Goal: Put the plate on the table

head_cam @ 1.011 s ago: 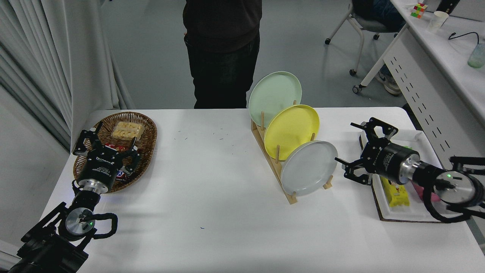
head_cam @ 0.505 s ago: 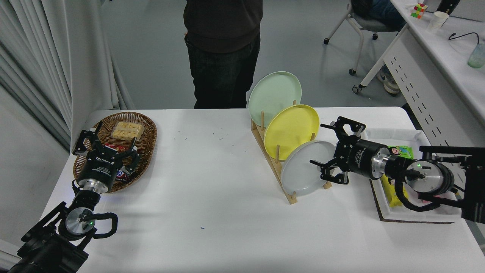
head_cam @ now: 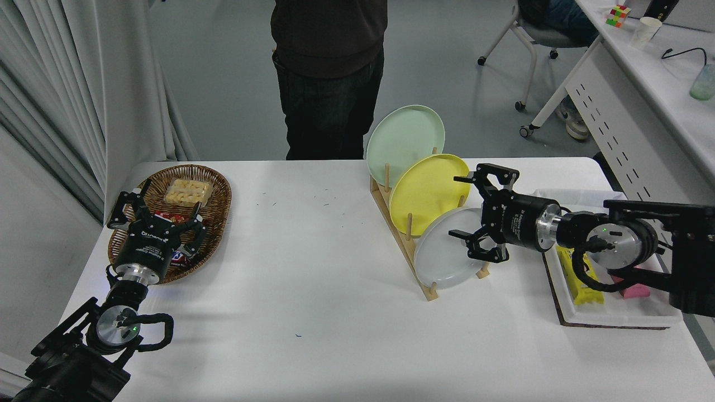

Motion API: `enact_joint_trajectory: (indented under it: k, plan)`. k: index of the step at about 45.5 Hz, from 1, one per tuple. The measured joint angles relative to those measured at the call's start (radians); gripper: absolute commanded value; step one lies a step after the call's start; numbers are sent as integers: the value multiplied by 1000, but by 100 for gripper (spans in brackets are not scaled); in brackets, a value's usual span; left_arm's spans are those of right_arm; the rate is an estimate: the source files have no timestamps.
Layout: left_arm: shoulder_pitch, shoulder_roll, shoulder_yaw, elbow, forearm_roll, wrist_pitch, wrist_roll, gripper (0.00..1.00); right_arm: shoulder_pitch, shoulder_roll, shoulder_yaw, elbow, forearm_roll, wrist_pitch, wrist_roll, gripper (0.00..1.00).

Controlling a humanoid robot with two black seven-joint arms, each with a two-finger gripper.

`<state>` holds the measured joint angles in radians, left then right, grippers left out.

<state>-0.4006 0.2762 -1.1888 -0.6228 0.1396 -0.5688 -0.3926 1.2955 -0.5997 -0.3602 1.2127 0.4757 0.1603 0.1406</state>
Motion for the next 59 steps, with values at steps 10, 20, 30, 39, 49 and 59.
enact_joint_trajectory:
  k: [10, 20, 30, 39, 49, 59]
  plan:
    - [0, 0, 0, 0, 0, 0, 0, 98, 17, 2, 0, -34, -38, -5, -8, 100]
    - [0, 0, 0, 0, 0, 0, 0, 98, 5, 2, -6, -50, -51, -6, -10, 100]
    - [0, 0, 0, 0, 0, 0, 0, 98, -16, -2, -10, -56, -55, -6, -11, 100]
    - [0, 0, 0, 0, 0, 0, 0, 98, -30, -4, -10, -58, -57, -8, -11, 93]
    - [0, 0, 0, 0, 0, 0, 0, 98, -38, -4, -2, -69, -54, -15, -12, 90]
    - [0, 0, 0, 0, 0, 0, 0, 98, -37, -1, 2, -76, -45, -39, -13, 83]
